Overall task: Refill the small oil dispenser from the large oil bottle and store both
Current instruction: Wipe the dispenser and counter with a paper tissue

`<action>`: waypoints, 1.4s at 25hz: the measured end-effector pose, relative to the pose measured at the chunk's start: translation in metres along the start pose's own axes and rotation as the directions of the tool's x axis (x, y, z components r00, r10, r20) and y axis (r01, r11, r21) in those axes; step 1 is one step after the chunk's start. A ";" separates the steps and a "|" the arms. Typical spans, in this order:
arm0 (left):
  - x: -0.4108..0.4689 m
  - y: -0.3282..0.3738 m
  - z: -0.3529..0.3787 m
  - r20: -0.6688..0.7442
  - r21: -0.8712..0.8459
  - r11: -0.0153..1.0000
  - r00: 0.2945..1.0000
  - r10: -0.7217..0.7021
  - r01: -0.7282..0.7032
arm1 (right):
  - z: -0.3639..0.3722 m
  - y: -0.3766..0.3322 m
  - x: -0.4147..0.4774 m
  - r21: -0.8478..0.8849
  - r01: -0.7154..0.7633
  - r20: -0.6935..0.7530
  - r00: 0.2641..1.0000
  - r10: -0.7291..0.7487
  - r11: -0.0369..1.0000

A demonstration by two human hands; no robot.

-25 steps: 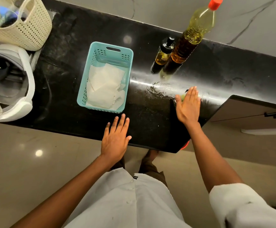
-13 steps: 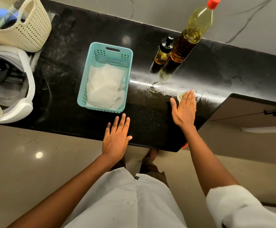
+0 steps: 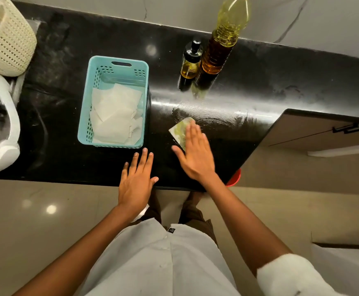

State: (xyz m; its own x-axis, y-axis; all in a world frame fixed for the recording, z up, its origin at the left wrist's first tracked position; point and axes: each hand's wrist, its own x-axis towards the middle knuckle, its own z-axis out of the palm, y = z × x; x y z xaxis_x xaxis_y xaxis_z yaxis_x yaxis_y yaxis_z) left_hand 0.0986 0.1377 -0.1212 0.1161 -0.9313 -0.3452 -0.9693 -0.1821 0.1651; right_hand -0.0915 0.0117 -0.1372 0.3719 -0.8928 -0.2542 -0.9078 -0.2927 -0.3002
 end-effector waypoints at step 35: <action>0.012 0.014 -0.017 0.119 0.013 0.999 0.992 -0.045 0.044 | -0.025 0.018 -0.010 0.200 -0.082 -0.349 0.925 0.149 0.976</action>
State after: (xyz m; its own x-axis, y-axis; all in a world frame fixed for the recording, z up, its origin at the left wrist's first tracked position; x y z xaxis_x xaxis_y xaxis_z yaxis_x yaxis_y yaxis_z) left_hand 0.0904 0.1186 -0.1074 0.1335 -0.8780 -0.4597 -0.9660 -0.2189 0.1375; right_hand -0.1160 0.0067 -0.1171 0.1414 -0.9891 0.0414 -0.8781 -0.1446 -0.4561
